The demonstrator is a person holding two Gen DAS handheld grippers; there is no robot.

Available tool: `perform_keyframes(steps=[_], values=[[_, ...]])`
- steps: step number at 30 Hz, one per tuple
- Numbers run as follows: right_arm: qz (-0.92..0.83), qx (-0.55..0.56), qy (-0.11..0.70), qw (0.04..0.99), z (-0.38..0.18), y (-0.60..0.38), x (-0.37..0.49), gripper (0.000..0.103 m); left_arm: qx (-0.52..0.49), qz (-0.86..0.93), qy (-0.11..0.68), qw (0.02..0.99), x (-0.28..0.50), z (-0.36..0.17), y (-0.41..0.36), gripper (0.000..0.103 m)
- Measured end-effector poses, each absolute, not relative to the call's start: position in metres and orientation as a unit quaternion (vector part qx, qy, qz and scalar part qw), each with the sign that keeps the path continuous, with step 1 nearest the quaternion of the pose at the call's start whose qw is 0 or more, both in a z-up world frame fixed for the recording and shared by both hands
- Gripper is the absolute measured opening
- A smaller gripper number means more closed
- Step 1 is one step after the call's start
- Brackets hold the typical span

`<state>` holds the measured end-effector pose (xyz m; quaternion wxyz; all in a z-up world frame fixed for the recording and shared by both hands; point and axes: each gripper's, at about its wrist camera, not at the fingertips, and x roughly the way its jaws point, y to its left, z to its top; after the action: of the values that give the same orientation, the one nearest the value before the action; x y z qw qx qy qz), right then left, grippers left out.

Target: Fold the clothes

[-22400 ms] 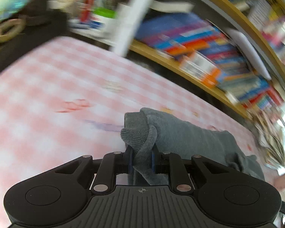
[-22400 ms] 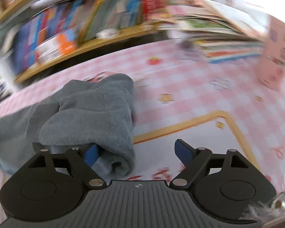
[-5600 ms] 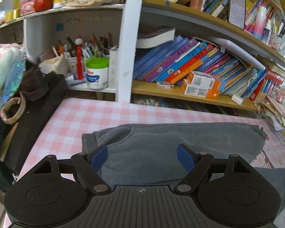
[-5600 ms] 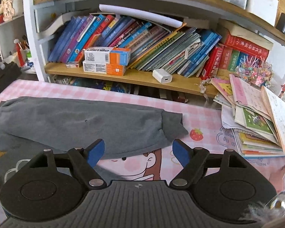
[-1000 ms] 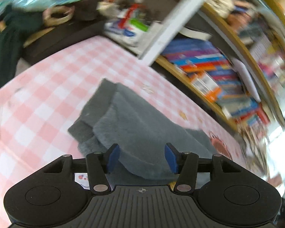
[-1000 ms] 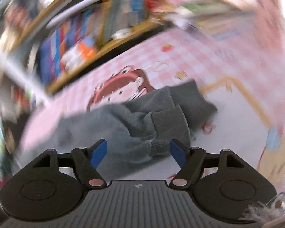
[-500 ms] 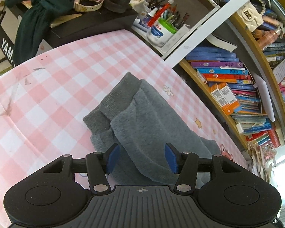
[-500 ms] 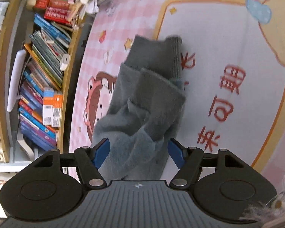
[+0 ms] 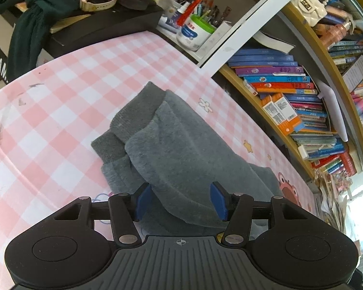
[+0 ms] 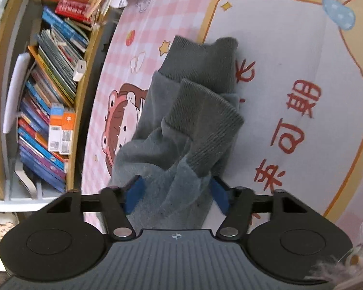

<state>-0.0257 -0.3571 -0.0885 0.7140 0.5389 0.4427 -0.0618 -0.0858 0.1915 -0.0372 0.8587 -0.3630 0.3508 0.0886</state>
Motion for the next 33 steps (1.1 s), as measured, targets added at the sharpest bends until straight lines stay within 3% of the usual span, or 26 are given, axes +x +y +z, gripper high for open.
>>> perform_keyframes(steps=[1,3,6,12,20,23,31,33], values=[[-0.065,0.535,0.442,0.717,-0.088,-0.357,-0.025,0.038,-0.363,0.089,0.35,0.859,-0.086,-0.037,0.192,0.053],[-0.067,0.53,0.433,0.726,-0.085,-0.358,-0.027,0.018,-0.366,0.092,0.347,0.859,-0.087,-0.037,0.193,0.053],[-0.067,0.509,0.413,0.752,-0.073,-0.362,-0.031,0.011,-0.369,0.098,0.342,0.859,-0.089,-0.037,0.194,0.053],[-0.05,0.41,0.359,0.837,-0.038,-0.356,-0.033,0.01,-0.366,0.099,0.339,0.861,-0.091,-0.035,0.195,0.053],[-0.085,0.473,0.392,0.784,-0.071,-0.371,-0.033,0.023,-0.376,0.102,0.339,0.857,-0.092,-0.038,0.198,0.053],[-0.069,0.461,0.385,0.796,-0.065,-0.367,-0.029,0.012,-0.376,0.104,0.336,0.857,-0.092,-0.037,0.199,0.053],[0.071,0.436,0.23,0.867,0.013,-0.364,-0.031,0.01,-0.398,0.13,0.32,0.85,-0.099,-0.039,0.209,0.053],[0.029,0.407,0.257,0.876,0.004,-0.372,-0.026,0.01,-0.411,0.132,0.313,0.846,-0.1,-0.041,0.211,0.053]])
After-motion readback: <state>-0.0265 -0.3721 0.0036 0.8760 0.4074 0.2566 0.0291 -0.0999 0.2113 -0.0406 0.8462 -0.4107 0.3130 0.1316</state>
